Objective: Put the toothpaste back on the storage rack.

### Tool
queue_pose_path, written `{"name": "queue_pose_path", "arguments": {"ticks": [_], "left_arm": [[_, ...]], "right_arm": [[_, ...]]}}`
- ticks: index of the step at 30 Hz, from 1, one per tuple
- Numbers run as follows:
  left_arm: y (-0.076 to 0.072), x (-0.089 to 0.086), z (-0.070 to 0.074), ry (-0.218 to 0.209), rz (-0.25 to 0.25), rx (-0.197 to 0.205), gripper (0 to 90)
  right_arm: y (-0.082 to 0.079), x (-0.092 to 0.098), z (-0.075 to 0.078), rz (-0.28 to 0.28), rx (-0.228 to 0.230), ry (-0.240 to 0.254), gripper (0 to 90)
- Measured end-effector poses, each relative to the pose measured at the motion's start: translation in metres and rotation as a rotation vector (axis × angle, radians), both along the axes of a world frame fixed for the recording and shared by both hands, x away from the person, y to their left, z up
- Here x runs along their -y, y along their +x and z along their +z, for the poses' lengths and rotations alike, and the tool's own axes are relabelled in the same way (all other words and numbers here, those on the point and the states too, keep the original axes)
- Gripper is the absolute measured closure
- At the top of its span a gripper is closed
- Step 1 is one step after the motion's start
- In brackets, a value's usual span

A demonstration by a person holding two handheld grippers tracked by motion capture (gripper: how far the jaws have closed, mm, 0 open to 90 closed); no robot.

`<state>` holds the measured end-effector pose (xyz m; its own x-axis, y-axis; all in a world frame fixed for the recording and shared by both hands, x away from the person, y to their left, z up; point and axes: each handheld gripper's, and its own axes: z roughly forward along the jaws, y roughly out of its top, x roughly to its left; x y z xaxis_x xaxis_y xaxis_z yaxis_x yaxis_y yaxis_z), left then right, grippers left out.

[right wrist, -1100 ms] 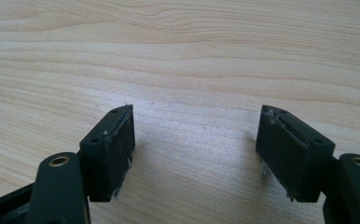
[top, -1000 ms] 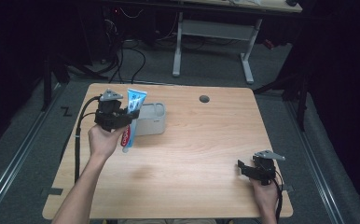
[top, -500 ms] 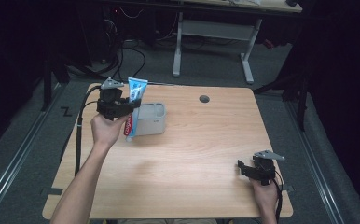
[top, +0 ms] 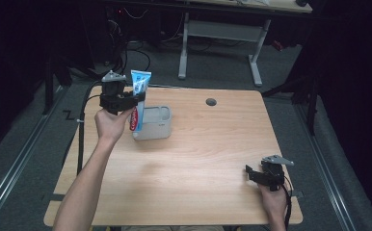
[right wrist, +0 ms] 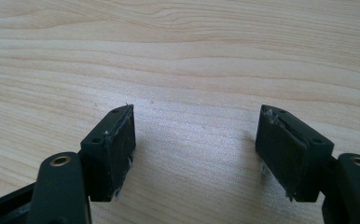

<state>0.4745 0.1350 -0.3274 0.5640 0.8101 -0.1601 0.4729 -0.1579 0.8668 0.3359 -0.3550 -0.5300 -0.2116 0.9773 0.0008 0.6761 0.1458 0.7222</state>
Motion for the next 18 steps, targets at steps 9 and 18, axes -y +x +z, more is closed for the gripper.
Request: {"name": "queue_pose_path", "arguments": {"ticks": [9, 18], "left_arm": [[0.012, -0.001, 0.005, -0.014, 0.063, 0.024, 73.0], [0.024, 0.001, 0.007, -0.035, 0.090, 0.049, 73.0]], "right_arm": [[0.000, 0.000, 0.000, 0.006, -0.003, 0.005, 28.2], [0.000, 0.000, 0.000, 0.009, 0.003, -0.003, 28.4]]}}
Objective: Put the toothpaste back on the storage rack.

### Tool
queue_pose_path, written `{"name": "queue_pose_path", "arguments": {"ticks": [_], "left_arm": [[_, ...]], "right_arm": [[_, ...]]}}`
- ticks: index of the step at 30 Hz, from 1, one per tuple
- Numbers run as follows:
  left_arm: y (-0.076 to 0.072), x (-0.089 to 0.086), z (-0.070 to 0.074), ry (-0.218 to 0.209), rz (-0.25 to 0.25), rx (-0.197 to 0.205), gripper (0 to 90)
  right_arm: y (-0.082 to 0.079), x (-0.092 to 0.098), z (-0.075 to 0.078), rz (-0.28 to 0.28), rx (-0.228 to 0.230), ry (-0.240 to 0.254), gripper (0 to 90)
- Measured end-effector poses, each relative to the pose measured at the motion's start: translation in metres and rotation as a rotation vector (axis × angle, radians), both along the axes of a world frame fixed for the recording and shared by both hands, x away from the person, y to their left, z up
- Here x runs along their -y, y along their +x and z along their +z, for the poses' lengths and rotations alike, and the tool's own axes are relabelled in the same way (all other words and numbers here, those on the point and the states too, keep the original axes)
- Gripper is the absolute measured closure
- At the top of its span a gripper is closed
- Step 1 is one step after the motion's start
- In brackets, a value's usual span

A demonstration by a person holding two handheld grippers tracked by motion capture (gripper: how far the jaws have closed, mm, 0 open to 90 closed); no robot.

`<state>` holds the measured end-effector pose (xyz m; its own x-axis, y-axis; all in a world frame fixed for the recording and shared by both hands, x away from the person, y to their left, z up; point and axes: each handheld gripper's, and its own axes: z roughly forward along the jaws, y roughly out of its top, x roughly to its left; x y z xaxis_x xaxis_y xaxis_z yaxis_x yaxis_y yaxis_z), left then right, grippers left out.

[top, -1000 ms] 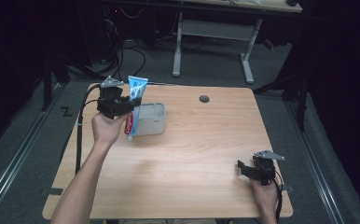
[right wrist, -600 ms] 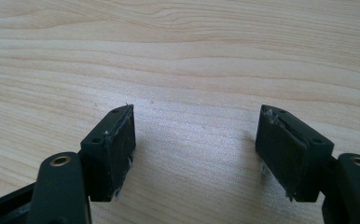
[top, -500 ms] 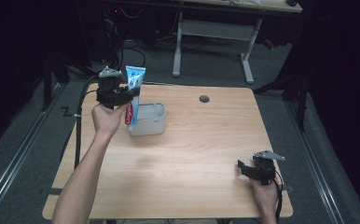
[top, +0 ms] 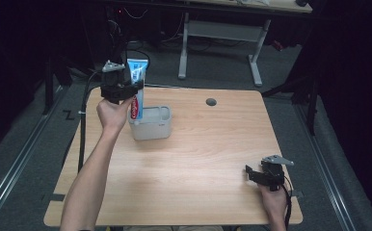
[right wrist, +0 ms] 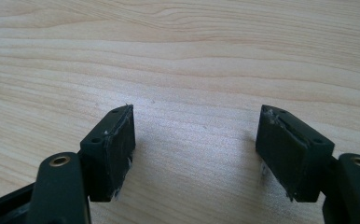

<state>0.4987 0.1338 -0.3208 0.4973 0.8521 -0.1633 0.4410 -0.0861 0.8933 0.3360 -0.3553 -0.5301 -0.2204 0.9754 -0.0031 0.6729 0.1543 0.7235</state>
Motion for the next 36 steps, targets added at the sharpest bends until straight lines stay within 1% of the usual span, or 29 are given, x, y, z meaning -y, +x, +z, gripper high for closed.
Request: {"name": "queue_pose_path", "arguments": {"ticks": [3, 6, 8, 11, 14, 16, 17, 19, 21, 23, 24, 26, 28, 30, 36], "left_arm": [[0.005, 0.000, -0.002, -0.003, 0.014, -0.010, 73.0], [0.010, 0.002, -0.002, 0.010, 0.026, -0.017, 73.0], [0.012, 0.006, -0.001, 0.020, 0.025, -0.015, 72.8], [0.015, 0.011, 0.000, 0.011, 0.023, -0.006, 72.8], [0.021, 0.014, -0.001, -0.018, 0.028, -0.010, 72.8], [0.024, 0.016, -0.002, -0.016, 0.038, -0.010, 72.8], [0.028, 0.020, -0.003, -0.014, 0.047, -0.015, 72.8], [0.029, 0.021, -0.003, -0.017, 0.047, -0.016, 72.8], [0.031, 0.025, -0.005, -0.022, 0.041, -0.012, 72.7], [0.033, 0.029, -0.006, -0.011, 0.038, -0.013, 72.7], [0.034, 0.032, -0.006, 0.004, 0.035, -0.010, 72.7], [0.035, 0.035, -0.008, 0.010, 0.036, -0.005, 72.6], [0.037, 0.037, -0.011, 0.008, 0.041, -0.008, 72.6], [0.039, 0.039, -0.013, 0.018, 0.046, -0.006, 72.6], [0.042, 0.043, -0.020, 0.052, 0.034, -0.016, 72.5]], "right_arm": [[0.000, 0.000, 0.000, 0.000, 0.000, 0.000, 28.4], [0.000, 0.000, 0.000, 0.002, 0.000, 0.000, 28.4], [0.000, 0.000, 0.000, 0.000, -0.001, 0.001, 28.4], [0.000, 0.000, 0.000, 0.002, -0.002, -0.002, 28.4], [0.000, 0.000, 0.000, 0.002, -0.001, -0.001, 28.4], [0.000, -0.001, 0.000, 0.000, -0.002, -0.003, 28.4], [0.000, -0.001, 0.000, 0.002, -0.001, -0.006, 28.4], [0.000, -0.001, 0.000, 0.001, -0.002, -0.007, 28.4], [0.000, -0.001, 0.000, 0.004, -0.001, -0.009, 28.4], [0.000, -0.001, 0.000, 0.002, -0.002, -0.007, 28.4], [0.000, -0.001, 0.000, 0.002, -0.002, -0.006, 28.4], [0.000, -0.001, 0.000, 0.002, -0.001, -0.007, 28.8], [0.000, -0.001, 0.000, 0.001, -0.002, -0.002, 28.7], [0.000, -0.001, 0.000, 0.001, -0.002, -0.001, 28.6], [0.000, -0.001, 0.000, 0.001, -0.002, -0.005, 28.6]]}}
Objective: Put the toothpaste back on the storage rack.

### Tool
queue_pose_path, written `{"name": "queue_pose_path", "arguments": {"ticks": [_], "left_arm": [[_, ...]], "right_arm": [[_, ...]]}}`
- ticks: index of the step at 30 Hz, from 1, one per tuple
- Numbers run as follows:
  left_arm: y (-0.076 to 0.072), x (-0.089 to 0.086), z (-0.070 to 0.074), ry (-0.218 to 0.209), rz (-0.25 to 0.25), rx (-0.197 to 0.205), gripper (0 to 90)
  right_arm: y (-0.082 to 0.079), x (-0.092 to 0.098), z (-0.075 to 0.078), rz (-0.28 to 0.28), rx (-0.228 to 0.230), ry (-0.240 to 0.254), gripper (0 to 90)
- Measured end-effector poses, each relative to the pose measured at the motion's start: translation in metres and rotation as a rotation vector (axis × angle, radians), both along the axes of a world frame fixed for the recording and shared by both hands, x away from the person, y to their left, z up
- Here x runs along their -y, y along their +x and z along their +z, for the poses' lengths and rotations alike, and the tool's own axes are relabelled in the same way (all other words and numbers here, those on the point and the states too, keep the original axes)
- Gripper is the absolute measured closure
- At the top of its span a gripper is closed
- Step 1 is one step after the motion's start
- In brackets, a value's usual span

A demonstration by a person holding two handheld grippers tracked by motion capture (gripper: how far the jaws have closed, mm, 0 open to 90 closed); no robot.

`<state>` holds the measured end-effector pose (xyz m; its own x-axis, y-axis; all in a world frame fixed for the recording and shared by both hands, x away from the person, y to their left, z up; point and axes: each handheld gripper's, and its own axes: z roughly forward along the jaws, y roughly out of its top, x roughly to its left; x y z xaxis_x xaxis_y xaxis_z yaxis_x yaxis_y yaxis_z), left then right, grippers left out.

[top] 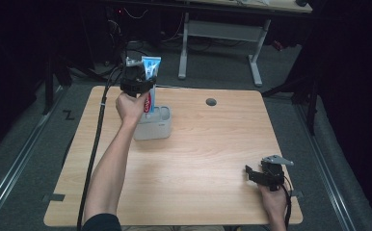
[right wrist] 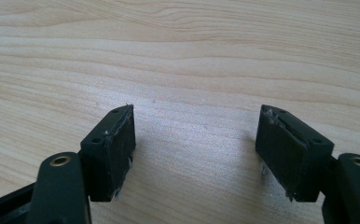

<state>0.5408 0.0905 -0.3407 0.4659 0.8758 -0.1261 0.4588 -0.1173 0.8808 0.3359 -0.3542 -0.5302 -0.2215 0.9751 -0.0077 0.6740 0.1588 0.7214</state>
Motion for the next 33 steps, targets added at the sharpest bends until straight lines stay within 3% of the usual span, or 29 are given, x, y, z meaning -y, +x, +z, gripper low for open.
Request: {"name": "queue_pose_path", "arguments": {"ticks": [12, 33], "left_arm": [[0.001, 0.007, -0.010, 0.062, -0.040, 0.020, 72.4], [-0.001, 0.011, -0.031, 0.083, -0.079, 0.018, 72.0]], "right_arm": [[0.000, 0.000, 0.000, 0.003, 0.002, -0.005, 28.6], [0.000, 0.000, 0.000, 0.003, 0.001, -0.005, 28.5]]}}
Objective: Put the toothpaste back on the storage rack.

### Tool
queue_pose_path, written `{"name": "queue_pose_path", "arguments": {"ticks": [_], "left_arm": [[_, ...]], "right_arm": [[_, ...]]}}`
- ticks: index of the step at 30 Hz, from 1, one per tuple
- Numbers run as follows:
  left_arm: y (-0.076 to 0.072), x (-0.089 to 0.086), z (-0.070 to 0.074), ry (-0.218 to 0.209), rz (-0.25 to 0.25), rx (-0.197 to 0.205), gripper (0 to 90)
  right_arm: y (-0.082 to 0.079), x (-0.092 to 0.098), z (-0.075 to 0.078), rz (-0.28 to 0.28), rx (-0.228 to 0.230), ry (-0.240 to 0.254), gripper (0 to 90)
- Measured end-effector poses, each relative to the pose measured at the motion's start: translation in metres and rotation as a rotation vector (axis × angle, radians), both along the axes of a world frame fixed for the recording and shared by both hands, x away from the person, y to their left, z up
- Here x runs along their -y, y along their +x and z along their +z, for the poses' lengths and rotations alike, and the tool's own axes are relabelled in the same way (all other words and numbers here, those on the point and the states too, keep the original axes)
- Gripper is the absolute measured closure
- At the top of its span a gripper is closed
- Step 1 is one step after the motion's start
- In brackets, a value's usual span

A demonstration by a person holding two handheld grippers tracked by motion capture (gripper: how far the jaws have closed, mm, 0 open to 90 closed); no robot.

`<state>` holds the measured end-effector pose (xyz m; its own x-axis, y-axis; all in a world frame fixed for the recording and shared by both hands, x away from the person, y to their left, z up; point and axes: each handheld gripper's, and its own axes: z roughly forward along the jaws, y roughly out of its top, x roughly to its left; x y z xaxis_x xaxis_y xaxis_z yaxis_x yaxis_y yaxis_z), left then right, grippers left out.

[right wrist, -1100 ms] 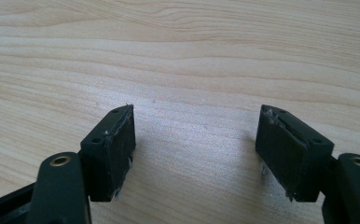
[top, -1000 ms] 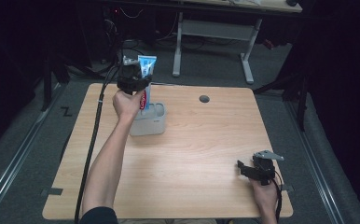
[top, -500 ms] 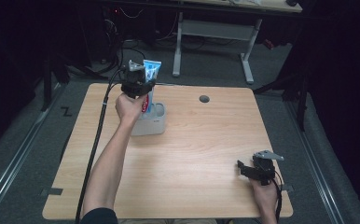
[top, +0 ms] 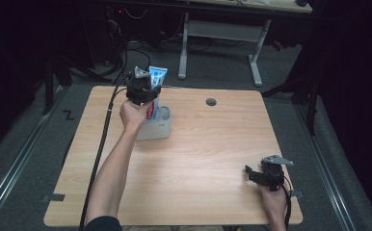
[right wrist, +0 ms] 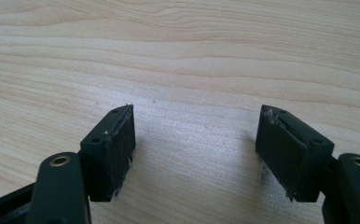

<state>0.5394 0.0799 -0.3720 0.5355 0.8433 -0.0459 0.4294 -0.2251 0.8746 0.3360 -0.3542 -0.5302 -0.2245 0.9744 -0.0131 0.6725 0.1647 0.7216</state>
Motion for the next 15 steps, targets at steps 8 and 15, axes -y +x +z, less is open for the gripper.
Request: {"name": "queue_pose_path", "arguments": {"ticks": [8, 15], "left_arm": [[-0.002, 0.000, -0.009, 0.026, 0.006, -0.022, 71.8], [-0.007, -0.001, -0.015, 0.027, 0.004, -0.041, 71.9]], "right_arm": [[0.000, 0.000, 0.000, 0.001, 0.000, 0.001, 28.4], [0.000, 0.000, 0.000, -0.001, -0.001, 0.001, 28.5]]}}
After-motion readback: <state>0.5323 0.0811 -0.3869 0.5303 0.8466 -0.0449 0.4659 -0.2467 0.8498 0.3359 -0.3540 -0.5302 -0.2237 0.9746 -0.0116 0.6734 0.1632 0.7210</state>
